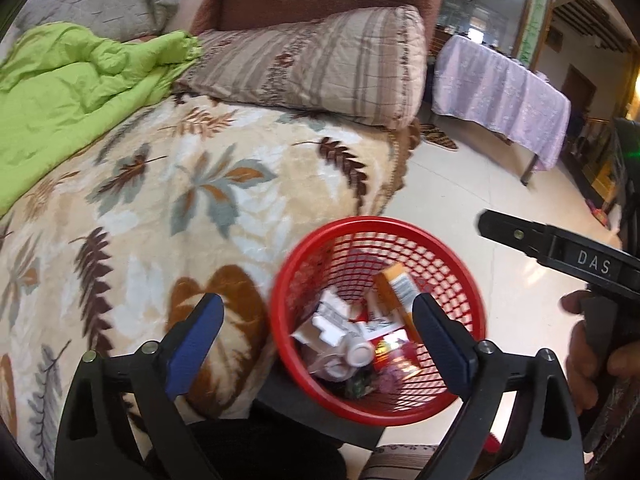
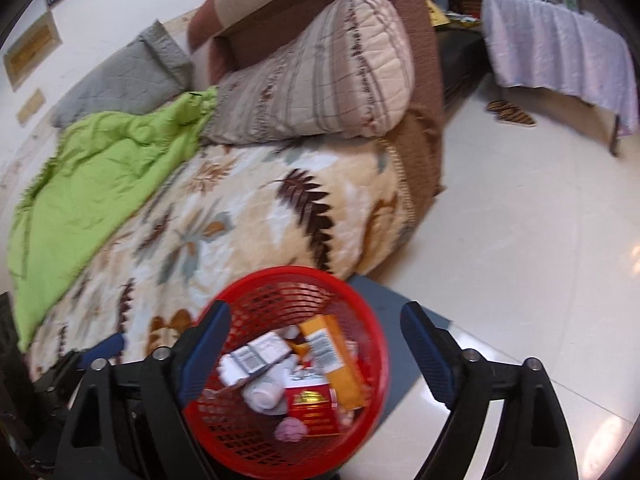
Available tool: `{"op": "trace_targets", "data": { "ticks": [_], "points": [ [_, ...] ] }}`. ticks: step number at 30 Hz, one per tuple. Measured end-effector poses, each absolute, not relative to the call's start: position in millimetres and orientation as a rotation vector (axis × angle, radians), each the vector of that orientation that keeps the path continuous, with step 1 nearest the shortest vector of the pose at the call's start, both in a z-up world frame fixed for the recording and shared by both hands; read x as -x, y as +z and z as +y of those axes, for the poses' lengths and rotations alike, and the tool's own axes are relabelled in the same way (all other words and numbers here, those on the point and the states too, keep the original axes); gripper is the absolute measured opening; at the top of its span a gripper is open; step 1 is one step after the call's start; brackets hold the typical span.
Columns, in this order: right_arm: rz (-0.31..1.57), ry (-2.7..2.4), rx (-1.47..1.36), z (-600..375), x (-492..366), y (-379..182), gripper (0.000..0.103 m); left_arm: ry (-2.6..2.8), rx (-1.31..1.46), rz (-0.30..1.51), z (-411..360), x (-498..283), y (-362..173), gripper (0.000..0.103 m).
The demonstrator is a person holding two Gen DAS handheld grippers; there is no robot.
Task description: Collect trash
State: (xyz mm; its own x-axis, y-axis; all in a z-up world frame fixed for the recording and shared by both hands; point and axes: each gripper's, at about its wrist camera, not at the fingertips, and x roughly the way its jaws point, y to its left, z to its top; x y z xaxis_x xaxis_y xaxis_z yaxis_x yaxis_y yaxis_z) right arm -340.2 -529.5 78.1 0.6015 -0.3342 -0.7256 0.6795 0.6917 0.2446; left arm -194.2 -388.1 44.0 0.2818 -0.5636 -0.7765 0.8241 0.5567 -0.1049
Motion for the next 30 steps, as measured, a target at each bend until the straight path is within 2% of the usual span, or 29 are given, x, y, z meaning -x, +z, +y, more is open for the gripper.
{"op": "trace_targets", "data": {
  "ticks": [7,11,18,23,30],
  "points": [
    [0.751,-0.763,-0.446,-522.5,338.7,79.3,0.097,-0.805,-0.343,0.828,-357.6,175.4,49.4,0.096],
    [0.745,-0.809,-0.388,-510.4,333.9,85.3,0.103,-0.736,-0.335,0.778,-333.2,168.0,57.5,0.096],
    [0.668,-0.866,-0.283,-475.3,321.8,108.5,0.103,-0.632,-0.318,0.644,-277.3,163.5,88.4,0.100],
    [0.670,-0.872,-0.330,-448.0,311.8,115.9,0.103,-0.557,-0.339,0.560,-243.8,170.1,107.4,0.103],
    [0.620,-0.819,-0.267,-386.9,303.0,118.7,0.103,-0.409,-0.326,0.544,-196.3,174.4,114.0,0.103]
  ]
}}
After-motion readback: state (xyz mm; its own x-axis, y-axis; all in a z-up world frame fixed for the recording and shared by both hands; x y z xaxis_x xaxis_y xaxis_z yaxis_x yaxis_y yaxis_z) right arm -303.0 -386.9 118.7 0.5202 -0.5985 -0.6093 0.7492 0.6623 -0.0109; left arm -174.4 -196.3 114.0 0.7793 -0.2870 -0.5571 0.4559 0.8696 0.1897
